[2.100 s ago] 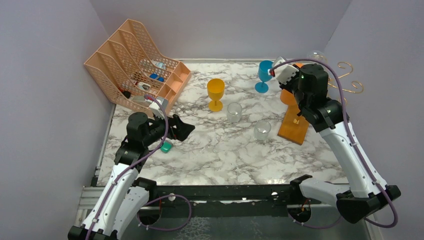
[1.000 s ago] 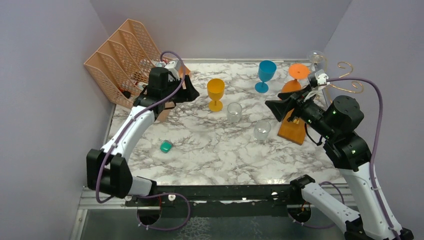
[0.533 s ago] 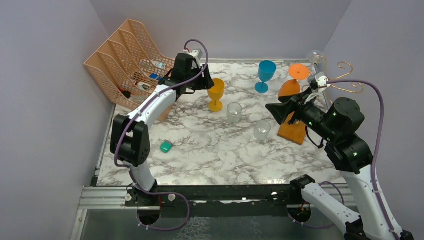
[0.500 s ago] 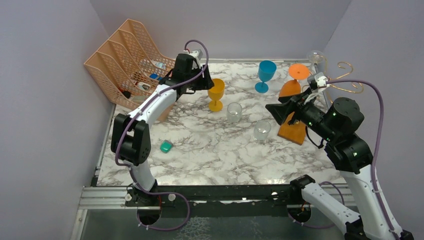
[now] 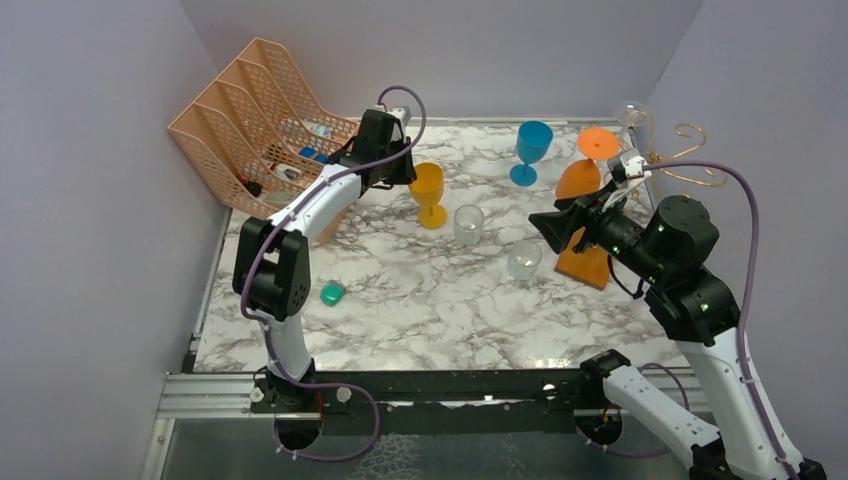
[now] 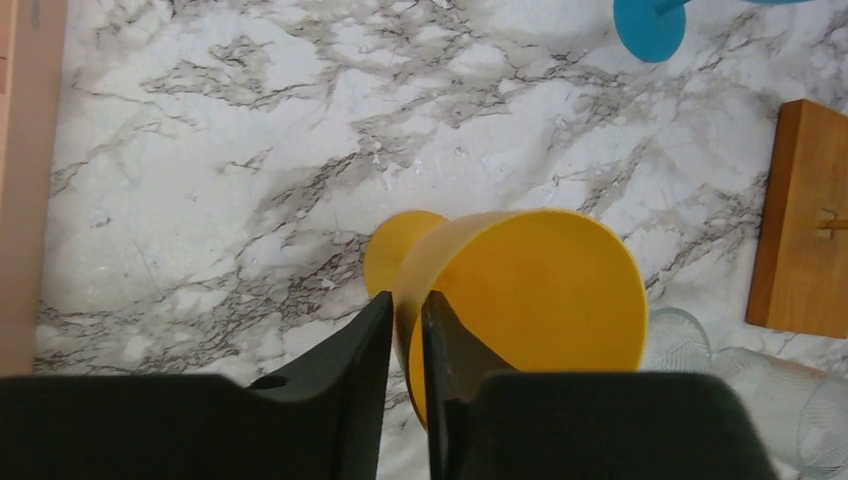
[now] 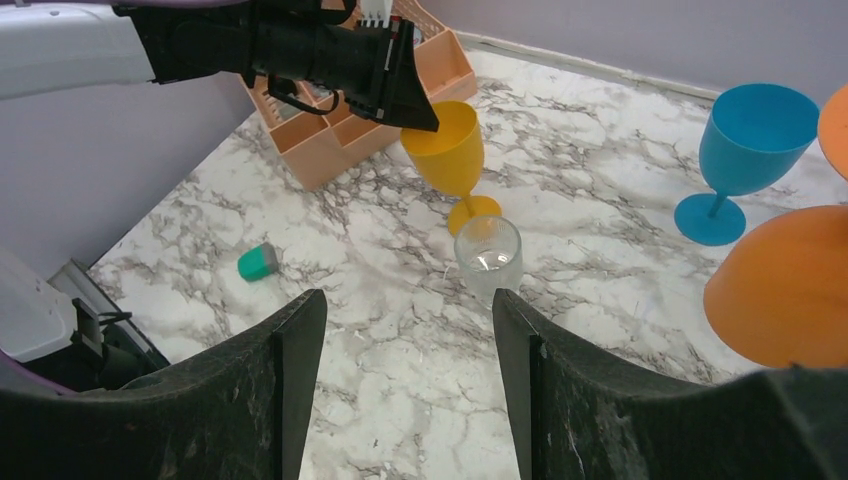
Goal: Place the wine glass upside down on the wine glass rack
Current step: Pick up the wine glass at the center of the board.
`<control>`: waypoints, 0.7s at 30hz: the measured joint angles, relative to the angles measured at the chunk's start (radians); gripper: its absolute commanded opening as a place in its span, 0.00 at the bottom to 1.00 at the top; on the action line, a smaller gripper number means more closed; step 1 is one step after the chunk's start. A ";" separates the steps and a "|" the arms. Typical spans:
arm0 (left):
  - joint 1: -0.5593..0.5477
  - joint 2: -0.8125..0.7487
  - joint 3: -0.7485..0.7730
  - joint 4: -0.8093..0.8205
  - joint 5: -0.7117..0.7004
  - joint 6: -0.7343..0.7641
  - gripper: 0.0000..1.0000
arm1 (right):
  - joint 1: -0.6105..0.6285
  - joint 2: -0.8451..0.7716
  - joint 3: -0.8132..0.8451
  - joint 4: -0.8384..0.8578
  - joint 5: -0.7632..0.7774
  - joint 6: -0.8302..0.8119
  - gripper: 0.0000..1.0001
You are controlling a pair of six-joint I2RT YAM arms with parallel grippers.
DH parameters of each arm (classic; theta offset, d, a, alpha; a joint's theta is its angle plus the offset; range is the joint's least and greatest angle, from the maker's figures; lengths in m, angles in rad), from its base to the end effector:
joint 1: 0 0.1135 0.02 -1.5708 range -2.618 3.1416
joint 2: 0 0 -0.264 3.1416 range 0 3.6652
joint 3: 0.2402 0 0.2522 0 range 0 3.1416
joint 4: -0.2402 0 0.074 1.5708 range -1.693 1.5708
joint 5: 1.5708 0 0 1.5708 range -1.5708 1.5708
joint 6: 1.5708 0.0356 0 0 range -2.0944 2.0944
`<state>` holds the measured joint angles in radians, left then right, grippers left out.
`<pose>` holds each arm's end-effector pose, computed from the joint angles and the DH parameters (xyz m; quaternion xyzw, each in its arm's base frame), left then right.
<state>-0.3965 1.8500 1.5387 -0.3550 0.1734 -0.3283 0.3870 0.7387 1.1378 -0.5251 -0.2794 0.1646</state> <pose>0.3943 -0.1718 0.2819 0.0684 0.8943 -0.2272 0.3795 0.1209 0.0599 0.4281 -0.1739 0.7281 0.2788 0.6016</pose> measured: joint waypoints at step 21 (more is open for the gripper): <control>-0.003 -0.291 -0.108 -0.093 -0.116 0.076 0.00 | 0.000 0.014 -0.048 0.035 0.010 0.105 0.59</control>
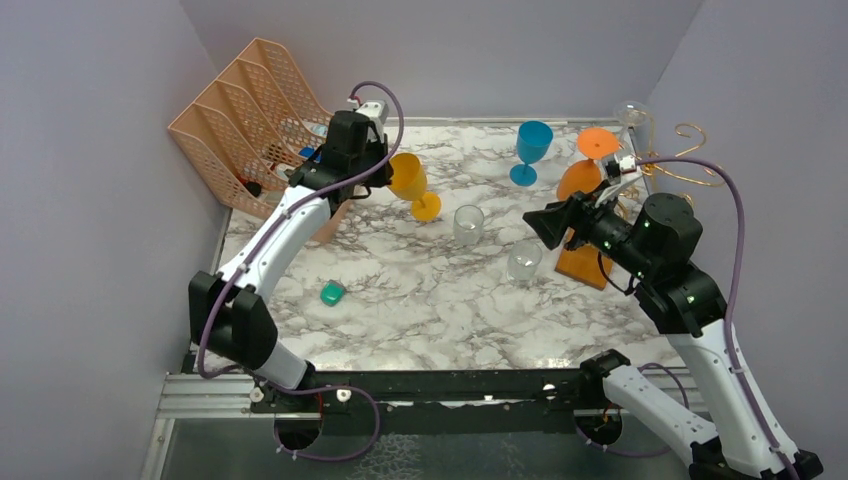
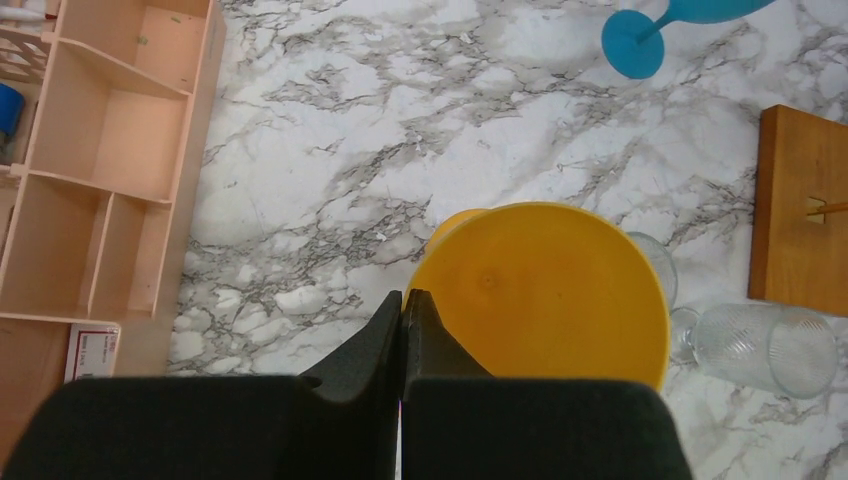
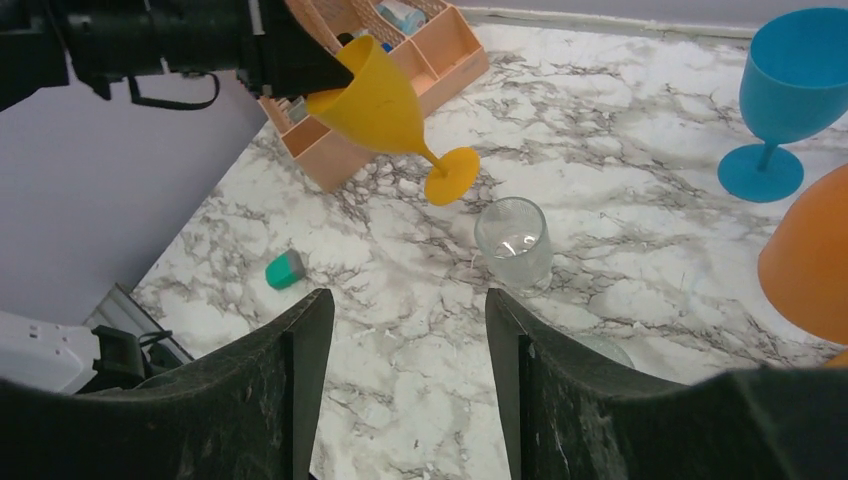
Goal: Place the wine glass upside down on the wine glass rack
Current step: Pick up the wine glass at the center of the board, then turn the wine glass upside down at the wine rack.
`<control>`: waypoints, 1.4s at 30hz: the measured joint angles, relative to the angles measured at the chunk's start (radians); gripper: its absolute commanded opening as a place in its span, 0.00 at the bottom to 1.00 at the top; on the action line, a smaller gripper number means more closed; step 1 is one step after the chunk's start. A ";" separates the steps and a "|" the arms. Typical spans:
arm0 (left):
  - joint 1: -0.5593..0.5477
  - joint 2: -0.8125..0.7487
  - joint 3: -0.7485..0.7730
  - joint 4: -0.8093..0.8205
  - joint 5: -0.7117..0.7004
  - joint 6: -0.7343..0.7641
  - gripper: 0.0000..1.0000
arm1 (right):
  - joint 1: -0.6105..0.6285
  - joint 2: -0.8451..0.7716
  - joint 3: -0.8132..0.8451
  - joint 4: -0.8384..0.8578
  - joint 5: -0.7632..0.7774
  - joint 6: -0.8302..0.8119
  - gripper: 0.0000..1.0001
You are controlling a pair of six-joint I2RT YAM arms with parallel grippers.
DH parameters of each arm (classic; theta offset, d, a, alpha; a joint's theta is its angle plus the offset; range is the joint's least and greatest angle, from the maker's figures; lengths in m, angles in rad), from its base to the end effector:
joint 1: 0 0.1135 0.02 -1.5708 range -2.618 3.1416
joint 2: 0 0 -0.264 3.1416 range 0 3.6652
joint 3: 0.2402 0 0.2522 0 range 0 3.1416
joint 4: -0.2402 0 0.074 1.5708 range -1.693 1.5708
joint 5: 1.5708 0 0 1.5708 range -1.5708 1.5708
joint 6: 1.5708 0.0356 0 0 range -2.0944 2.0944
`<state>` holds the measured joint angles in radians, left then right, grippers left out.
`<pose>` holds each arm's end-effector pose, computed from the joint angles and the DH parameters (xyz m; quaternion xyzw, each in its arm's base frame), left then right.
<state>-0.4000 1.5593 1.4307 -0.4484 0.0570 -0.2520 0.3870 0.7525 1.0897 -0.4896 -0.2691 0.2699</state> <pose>0.3302 -0.1418 0.3458 0.0785 0.8753 -0.1763 0.4434 0.1313 0.0637 0.4152 -0.1312 0.7456 0.3045 0.5780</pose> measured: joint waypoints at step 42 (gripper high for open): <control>-0.001 -0.590 -0.466 0.496 0.389 -0.272 0.00 | 0.160 0.376 0.033 0.107 -0.024 0.348 0.21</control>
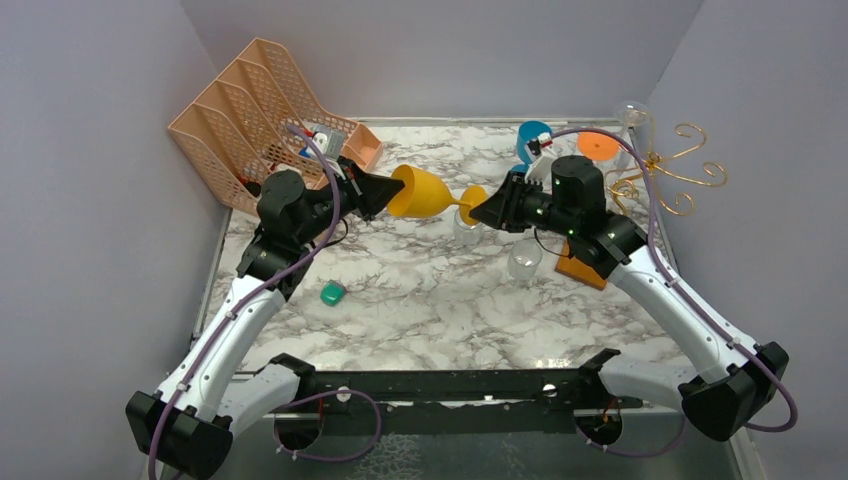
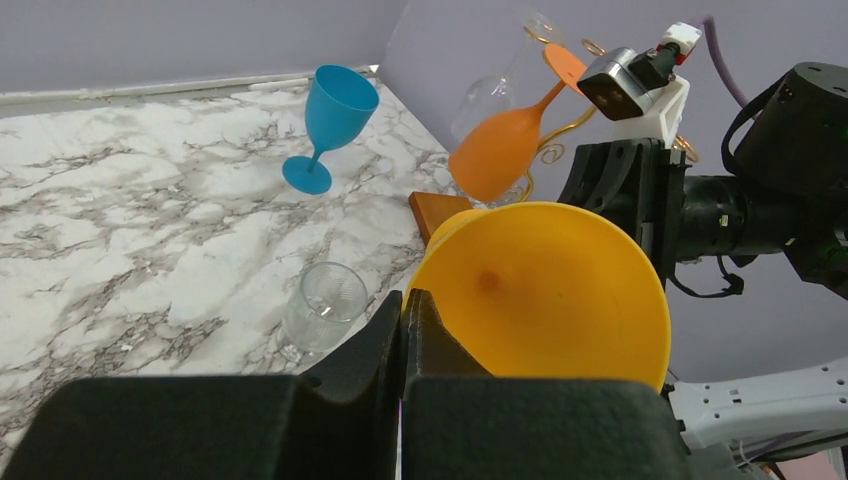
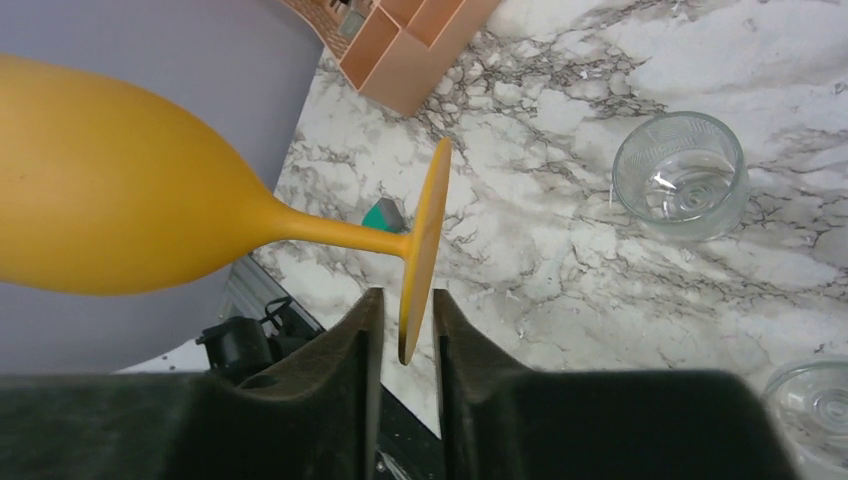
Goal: Place the wine glass upside down on the wine glass rack
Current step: Turn the wine glass upside down at the wine rack.
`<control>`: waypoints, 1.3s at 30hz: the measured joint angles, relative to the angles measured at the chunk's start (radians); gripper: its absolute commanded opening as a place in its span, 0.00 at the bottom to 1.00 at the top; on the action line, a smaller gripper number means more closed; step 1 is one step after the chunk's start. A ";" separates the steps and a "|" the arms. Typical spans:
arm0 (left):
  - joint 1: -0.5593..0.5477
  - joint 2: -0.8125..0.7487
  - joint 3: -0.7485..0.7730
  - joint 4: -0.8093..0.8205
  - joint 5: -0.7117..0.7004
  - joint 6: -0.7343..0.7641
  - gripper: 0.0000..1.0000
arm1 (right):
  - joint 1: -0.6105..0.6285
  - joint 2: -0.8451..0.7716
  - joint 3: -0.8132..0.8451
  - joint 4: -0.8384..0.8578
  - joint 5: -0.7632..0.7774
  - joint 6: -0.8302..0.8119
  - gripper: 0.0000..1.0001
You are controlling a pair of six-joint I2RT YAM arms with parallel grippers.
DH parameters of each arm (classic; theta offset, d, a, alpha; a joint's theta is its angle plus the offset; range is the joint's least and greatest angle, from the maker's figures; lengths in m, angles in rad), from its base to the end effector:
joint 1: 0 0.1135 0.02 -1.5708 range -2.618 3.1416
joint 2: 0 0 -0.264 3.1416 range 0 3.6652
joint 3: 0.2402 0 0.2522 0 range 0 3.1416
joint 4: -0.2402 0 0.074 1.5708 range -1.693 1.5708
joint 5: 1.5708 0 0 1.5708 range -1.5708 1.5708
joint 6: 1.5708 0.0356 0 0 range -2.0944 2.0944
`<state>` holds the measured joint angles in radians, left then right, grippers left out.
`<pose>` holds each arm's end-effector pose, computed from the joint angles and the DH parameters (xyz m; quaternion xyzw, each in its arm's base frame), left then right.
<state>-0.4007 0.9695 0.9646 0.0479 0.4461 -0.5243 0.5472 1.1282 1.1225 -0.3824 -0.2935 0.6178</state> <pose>0.1983 -0.1007 0.3946 0.1178 0.6832 -0.4512 0.5620 0.2101 0.1400 0.3698 -0.0525 0.8236 0.4048 0.3938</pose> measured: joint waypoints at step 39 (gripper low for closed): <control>0.000 -0.153 -0.088 -0.189 -0.116 0.145 0.99 | 0.048 0.103 0.450 0.086 0.640 -1.026 0.01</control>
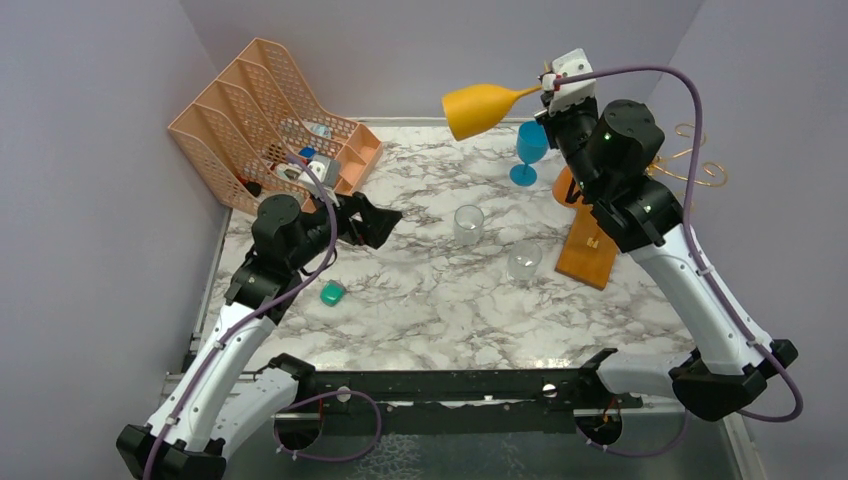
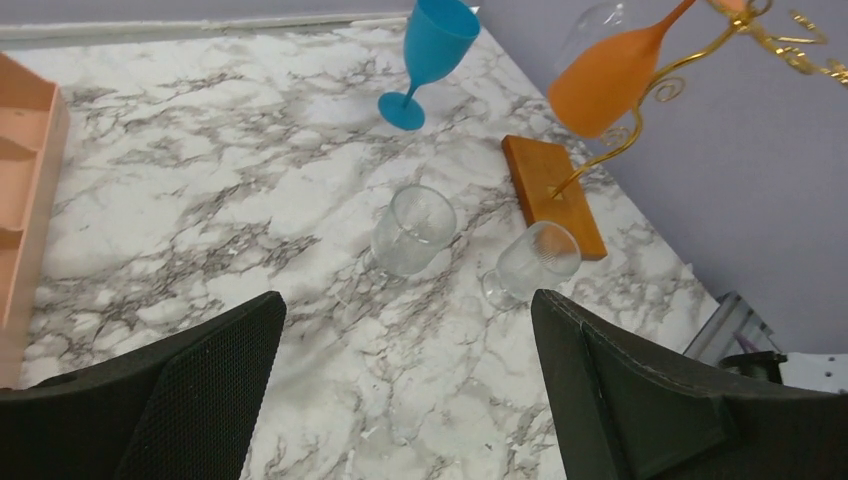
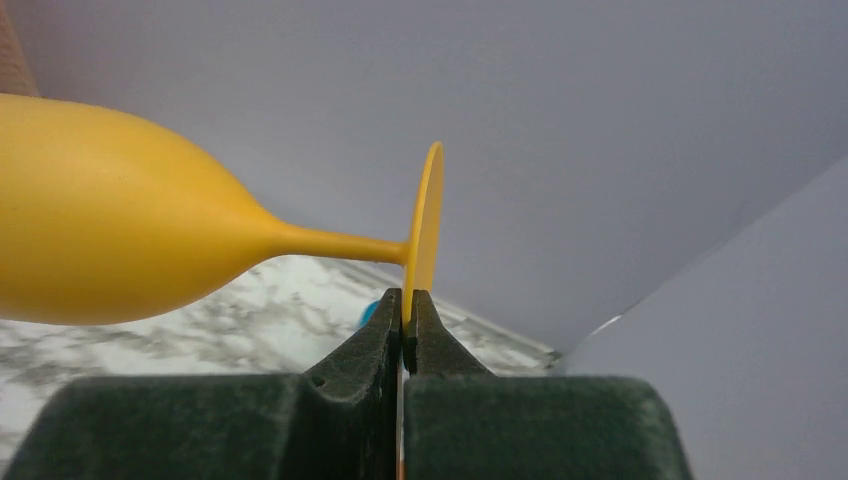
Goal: Place the wine glass upside down on the wine glass rack
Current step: Turn the wine glass upside down at the wine rack.
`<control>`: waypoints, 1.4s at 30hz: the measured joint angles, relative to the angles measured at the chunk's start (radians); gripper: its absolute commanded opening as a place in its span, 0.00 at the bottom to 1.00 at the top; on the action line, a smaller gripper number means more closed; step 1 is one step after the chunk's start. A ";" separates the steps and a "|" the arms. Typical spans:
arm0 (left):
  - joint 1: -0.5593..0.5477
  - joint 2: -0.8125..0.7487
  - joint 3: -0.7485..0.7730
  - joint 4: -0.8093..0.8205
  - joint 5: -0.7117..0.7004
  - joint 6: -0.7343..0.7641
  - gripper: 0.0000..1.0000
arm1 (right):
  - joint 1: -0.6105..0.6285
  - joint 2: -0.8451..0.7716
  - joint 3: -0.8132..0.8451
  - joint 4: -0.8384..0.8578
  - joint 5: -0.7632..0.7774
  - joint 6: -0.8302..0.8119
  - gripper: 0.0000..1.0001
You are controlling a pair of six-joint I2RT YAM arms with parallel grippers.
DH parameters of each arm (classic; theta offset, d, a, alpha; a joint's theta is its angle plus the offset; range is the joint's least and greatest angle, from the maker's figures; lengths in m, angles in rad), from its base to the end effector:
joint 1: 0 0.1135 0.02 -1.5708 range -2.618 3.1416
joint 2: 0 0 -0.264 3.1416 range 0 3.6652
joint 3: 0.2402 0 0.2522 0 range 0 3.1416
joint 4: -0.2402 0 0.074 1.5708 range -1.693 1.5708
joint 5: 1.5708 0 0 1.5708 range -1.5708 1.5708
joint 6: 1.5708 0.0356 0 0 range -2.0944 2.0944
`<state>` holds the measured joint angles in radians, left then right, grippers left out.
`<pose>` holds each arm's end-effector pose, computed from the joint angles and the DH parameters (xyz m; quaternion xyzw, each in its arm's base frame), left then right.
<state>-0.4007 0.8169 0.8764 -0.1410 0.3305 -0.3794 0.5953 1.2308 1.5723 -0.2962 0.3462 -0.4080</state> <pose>0.1682 -0.0838 0.3717 0.1192 0.7241 -0.3661 0.5723 0.2138 0.1302 0.5058 -0.2181 0.6566 -0.0519 0.7201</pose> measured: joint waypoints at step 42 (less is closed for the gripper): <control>-0.043 0.002 -0.141 -0.026 -0.078 0.161 0.99 | -0.520 0.360 0.276 0.357 0.169 -0.951 0.01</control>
<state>-0.4435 0.8192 0.7357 -0.1673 0.2527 -0.2188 0.0753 1.5913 1.8484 0.0605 0.5156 -1.3586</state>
